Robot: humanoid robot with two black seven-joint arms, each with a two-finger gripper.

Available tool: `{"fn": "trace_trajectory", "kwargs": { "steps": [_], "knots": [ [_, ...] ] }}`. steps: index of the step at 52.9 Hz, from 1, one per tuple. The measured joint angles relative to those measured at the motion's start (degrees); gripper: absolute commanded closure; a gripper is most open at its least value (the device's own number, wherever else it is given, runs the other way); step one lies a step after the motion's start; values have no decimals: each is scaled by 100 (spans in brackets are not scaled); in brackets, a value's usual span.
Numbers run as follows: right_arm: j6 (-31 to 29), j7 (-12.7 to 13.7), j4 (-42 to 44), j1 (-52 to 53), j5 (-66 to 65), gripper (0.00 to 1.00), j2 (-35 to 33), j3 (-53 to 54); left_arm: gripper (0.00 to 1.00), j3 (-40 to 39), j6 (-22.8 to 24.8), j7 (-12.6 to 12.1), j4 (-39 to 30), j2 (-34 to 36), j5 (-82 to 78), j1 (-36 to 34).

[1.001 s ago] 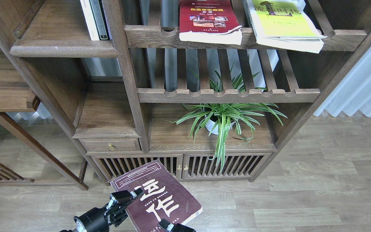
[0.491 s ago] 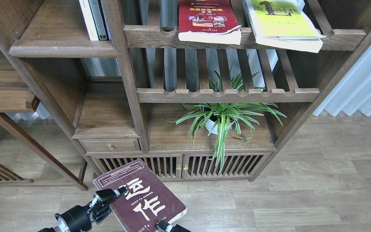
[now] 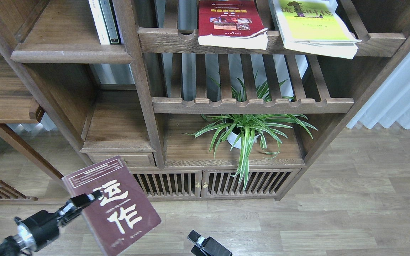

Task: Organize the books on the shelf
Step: 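Lift the maroon book with the left gripper up toward the top shelf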

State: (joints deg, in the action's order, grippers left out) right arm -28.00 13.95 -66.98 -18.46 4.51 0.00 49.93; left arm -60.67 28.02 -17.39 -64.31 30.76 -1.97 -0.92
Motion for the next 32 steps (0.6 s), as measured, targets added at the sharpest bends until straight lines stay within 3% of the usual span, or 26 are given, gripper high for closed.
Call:
{"fn": "trace_trajectory", "kwargs": {
  "steps": [8, 14, 22, 32],
  "knots": [
    [0, 3, -29, 1, -1, 1, 0, 59, 97, -1535, 0, -58, -594, -323, -1685, 216],
    [0, 3, -33, 6, 0, 1, 0, 106, 97, -2494, 0, -328, -1340, -596, -2328, 432],
    [0, 3, -34, 24, 2, 1, 0, 120, 97, -3298, 0, -856, -1492, -1057, -2489, 539],
    [0, 3, -34, 39, 2, 1, 0, 123, 97, -3799, 0, -974, -1505, -1555, -2480, 584]
  ]
}}
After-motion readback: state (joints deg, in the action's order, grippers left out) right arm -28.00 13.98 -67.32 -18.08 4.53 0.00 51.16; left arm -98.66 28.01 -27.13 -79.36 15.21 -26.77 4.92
